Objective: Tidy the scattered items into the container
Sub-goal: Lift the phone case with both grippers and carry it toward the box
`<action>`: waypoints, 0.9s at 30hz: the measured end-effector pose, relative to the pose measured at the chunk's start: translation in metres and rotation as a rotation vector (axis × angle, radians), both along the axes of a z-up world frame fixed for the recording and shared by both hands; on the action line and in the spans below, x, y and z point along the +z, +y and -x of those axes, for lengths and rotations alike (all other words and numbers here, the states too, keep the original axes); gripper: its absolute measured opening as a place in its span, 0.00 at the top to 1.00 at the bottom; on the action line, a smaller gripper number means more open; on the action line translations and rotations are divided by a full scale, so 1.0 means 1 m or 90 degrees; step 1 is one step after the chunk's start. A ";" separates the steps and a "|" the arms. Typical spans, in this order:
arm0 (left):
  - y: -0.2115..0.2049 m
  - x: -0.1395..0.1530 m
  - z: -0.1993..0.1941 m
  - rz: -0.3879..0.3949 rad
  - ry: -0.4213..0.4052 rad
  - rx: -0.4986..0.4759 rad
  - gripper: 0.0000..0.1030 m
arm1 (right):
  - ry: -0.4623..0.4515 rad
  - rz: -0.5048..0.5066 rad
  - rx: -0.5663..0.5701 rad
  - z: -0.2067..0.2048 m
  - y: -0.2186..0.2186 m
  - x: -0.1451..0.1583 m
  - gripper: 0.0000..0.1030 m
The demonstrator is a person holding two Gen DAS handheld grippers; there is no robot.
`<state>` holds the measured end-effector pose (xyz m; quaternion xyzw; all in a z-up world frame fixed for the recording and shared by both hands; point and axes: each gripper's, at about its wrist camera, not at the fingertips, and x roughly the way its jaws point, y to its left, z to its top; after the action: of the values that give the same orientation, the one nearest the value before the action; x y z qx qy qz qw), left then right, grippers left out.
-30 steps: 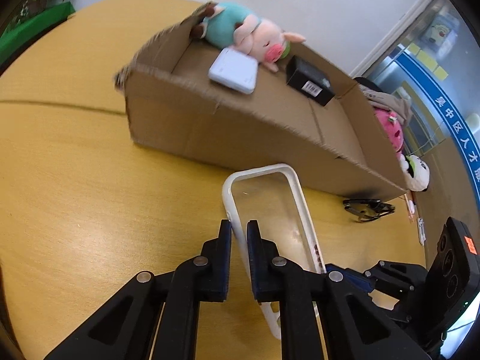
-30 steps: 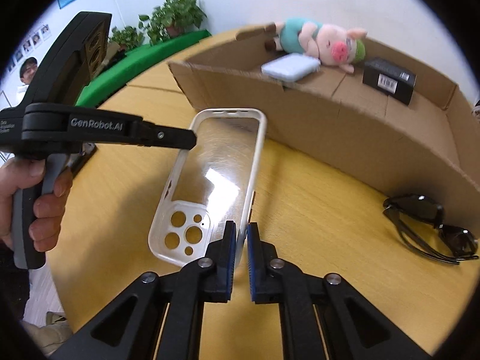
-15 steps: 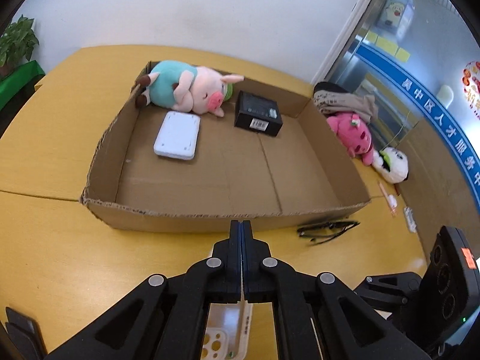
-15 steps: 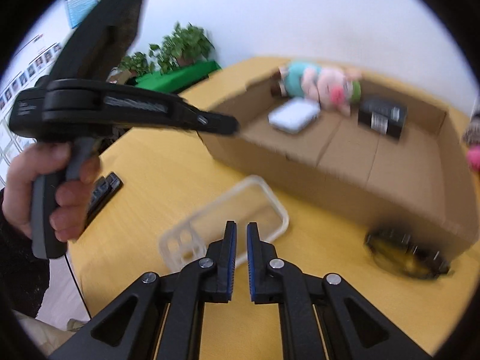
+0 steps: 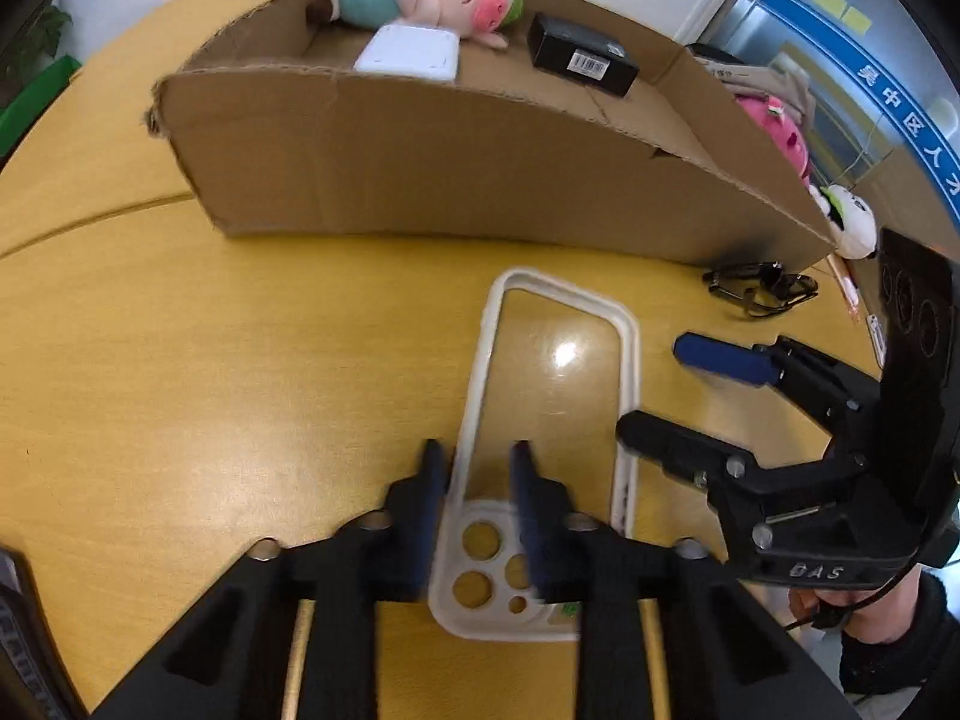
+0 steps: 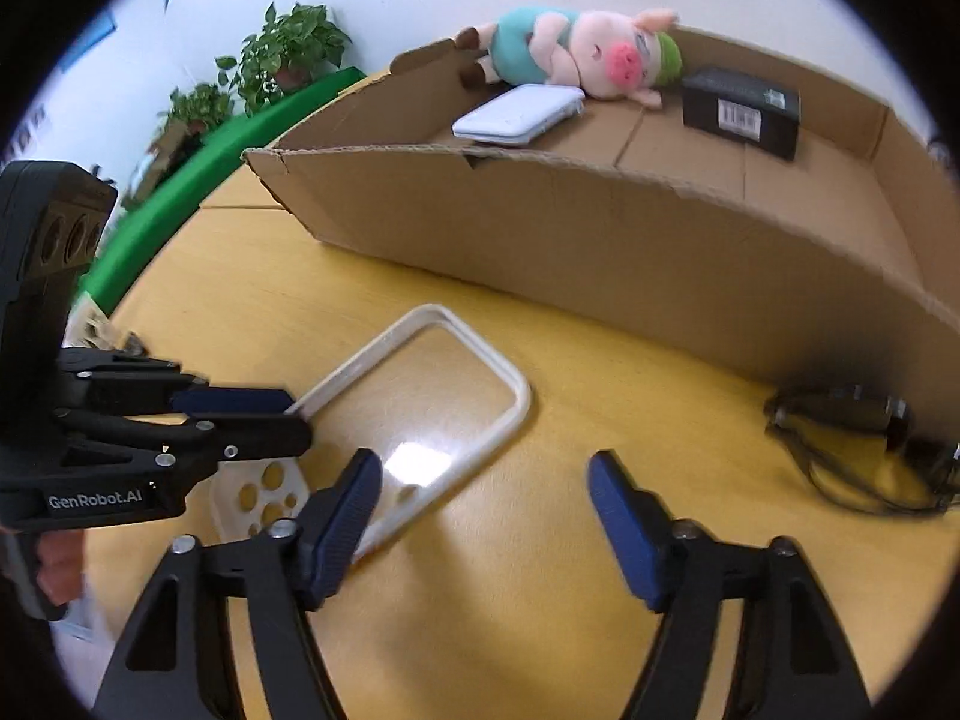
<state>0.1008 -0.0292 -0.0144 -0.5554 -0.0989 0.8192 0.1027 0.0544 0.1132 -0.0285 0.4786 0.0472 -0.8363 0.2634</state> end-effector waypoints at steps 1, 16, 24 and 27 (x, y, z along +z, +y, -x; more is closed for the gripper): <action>-0.002 -0.001 -0.001 -0.010 -0.002 0.003 0.93 | 0.009 -0.010 0.004 -0.002 -0.002 0.000 0.74; 0.025 0.057 -0.021 -0.018 0.110 -0.013 0.95 | 0.097 0.050 0.003 -0.025 0.014 0.053 0.96; 0.033 0.078 -0.009 -0.011 0.136 -0.031 0.95 | 0.082 0.094 -0.034 -0.012 0.033 0.067 0.72; 0.033 0.063 -0.013 -0.013 0.113 -0.024 0.95 | 0.031 0.099 -0.065 -0.004 0.043 0.048 0.18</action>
<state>0.1140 0.0035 0.0486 -0.4812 -0.0874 0.8623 0.1317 0.0584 0.1563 0.0191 0.4378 -0.0357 -0.8611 0.2558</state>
